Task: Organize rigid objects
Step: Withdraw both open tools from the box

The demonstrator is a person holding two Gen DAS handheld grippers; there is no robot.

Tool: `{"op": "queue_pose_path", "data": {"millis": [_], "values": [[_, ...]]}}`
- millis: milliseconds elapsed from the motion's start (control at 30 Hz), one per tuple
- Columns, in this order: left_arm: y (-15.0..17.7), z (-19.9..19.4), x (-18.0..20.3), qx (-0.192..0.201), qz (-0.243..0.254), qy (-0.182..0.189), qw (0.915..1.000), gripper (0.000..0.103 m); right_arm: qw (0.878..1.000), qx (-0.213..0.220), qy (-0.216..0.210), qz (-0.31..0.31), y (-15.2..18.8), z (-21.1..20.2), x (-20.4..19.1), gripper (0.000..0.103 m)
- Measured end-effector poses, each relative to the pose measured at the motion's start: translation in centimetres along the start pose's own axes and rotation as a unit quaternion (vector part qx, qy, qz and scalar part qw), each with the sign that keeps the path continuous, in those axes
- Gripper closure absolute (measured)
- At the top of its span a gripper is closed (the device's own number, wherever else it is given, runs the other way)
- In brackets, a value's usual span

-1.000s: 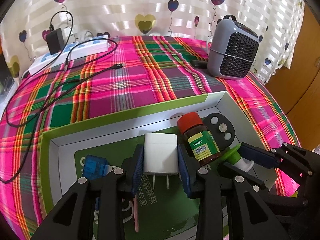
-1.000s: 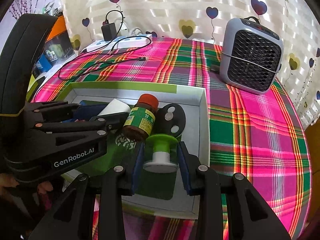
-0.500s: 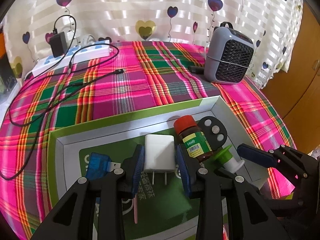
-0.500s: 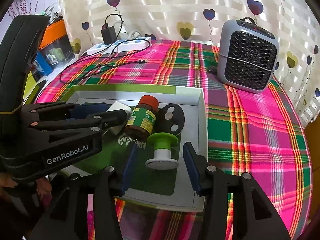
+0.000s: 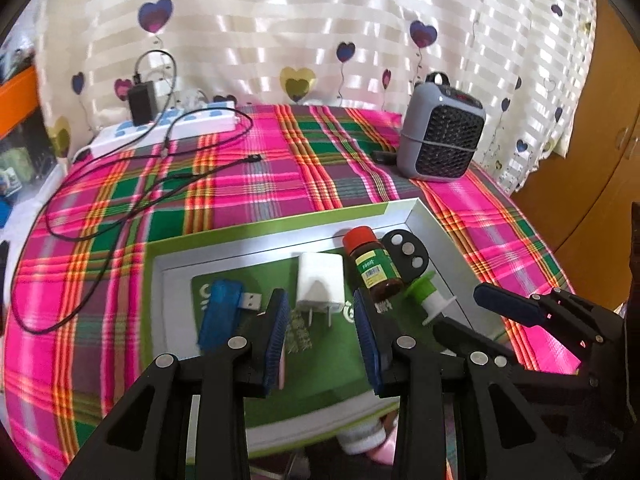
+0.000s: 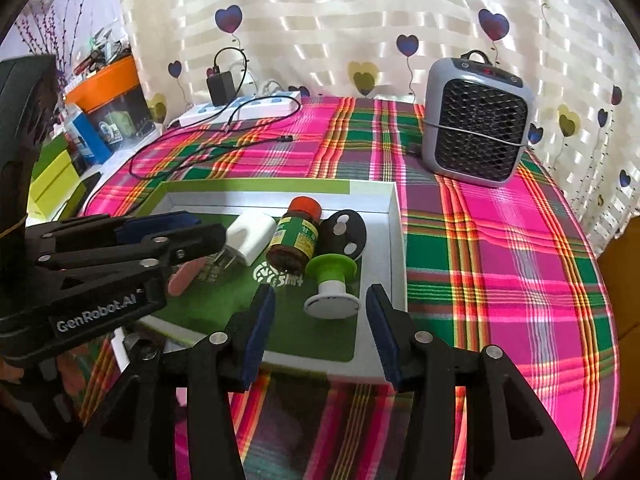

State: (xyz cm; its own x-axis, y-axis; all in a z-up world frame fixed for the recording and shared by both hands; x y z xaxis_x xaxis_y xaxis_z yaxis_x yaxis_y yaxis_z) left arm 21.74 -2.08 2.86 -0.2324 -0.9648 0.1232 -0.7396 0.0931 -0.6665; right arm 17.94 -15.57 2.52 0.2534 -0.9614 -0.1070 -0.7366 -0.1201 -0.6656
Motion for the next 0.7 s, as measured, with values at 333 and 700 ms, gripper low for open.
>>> {"op": "queue_pose_path", "data": {"millis": [333, 700], "values": [[3.4, -4.3, -2.3, 0.034, -0.045, -0.018, 0.9982, 0.071, 1.000, 0.007, -0.017, -0.007, 1.6, -1.5, -1.8, 0.054], [7.5, -7.8, -5.9, 0.050, -0.104, -0.034, 0.9928, 0.071, 0.997, 0.000, -0.071, -0.028, 4.3, -2.4, -4.3, 0.054]]}}
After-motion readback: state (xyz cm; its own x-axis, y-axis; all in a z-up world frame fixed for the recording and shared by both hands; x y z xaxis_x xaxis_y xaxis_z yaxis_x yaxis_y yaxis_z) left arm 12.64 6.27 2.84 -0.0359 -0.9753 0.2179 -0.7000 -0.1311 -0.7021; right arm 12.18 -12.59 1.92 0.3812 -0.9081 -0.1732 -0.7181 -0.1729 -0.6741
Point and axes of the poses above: each gripper's, at about its wrist camera, not at the fingertips, and z roughly the way its jaws point, x to its right, y to its underside, the point moved 3 cm from there along z, roughly the way its jaws point, and after that the axes turned 1 degree about z, right-handed, at the moved point
